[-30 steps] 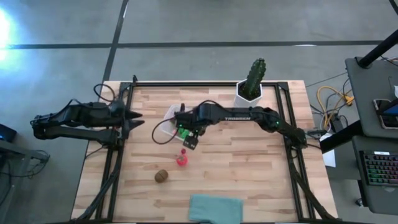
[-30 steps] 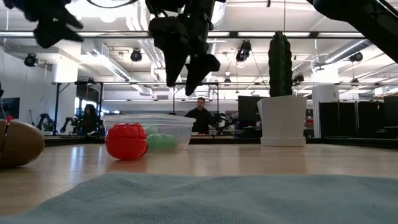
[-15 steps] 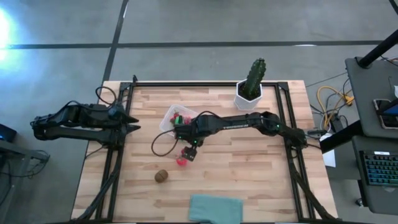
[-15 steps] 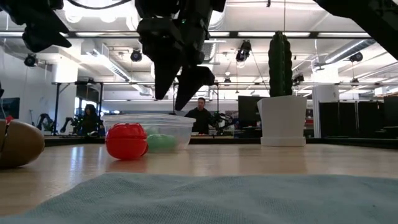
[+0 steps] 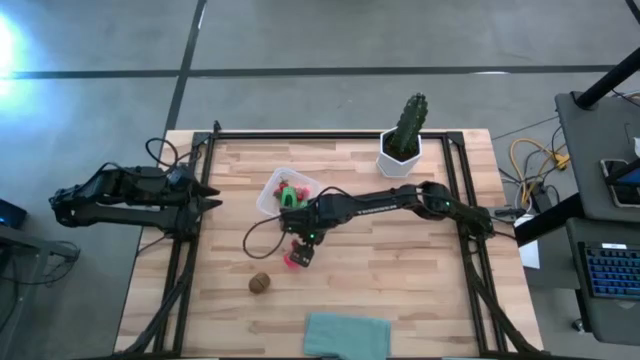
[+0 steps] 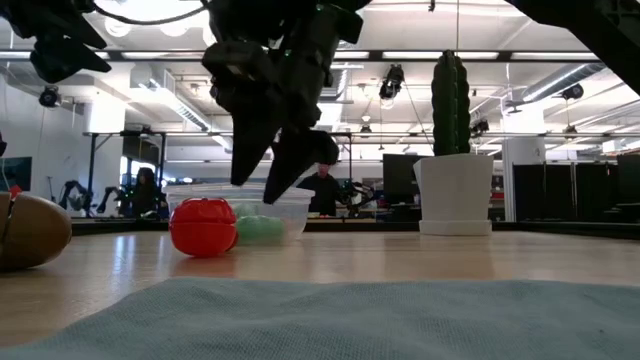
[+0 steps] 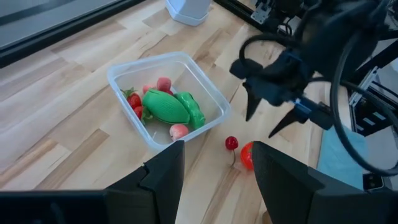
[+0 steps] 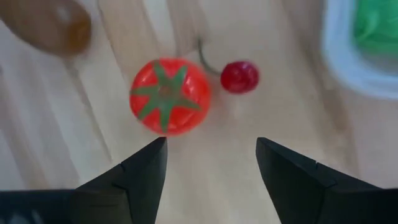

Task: Pick and placing Produce into tupperware
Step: Put the red cherry into the transparent bin

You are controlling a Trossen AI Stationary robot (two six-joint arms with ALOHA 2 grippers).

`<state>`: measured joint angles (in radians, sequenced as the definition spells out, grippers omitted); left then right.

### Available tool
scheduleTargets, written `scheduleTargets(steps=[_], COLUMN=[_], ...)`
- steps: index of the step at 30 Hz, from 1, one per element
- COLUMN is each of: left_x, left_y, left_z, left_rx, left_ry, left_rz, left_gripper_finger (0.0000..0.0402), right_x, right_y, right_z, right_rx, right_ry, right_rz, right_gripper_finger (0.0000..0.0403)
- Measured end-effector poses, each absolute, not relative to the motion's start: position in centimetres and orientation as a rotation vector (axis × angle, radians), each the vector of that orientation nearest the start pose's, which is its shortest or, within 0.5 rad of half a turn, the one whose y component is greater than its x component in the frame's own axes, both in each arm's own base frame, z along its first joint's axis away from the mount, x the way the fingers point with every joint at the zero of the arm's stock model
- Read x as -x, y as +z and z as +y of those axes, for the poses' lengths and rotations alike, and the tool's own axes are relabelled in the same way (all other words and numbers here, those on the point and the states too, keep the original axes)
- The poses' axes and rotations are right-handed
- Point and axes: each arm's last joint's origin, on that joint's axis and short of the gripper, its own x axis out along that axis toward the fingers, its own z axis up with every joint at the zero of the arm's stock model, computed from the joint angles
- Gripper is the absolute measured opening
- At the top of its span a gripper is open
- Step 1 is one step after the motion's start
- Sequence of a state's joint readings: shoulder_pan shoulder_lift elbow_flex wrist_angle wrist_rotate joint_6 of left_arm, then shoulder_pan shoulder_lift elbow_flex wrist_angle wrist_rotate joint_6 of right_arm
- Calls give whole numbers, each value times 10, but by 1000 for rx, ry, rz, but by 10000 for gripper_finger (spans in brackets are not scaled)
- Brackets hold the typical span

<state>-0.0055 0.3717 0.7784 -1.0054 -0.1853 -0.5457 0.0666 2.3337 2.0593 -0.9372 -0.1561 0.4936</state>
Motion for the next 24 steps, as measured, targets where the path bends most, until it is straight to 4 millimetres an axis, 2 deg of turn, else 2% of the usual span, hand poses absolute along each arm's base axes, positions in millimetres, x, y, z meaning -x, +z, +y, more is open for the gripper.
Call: scheduleTargets(steps=[6, 11, 18, 24], left_x=[-57, -58, -61, -62], left_y=[297, 297, 296, 296], left_z=[5, 5, 5, 5], left_rx=[468, 467, 464, 462], left_ry=[341, 344, 346, 347], left_rz=[541, 547, 561, 564], left_gripper_finger=[173, 173, 173, 173], right_x=[-482, -484, -493, -494], right_y=[180, 177, 180, 180], right_z=[33, 32, 33, 40], right_rx=[-468, -449, -470, -363], right_ry=[-171, -192, -132, -19], right_rz=[1271, 1235, 1151, 1139], right_gripper_finger=[239, 239, 240, 240])
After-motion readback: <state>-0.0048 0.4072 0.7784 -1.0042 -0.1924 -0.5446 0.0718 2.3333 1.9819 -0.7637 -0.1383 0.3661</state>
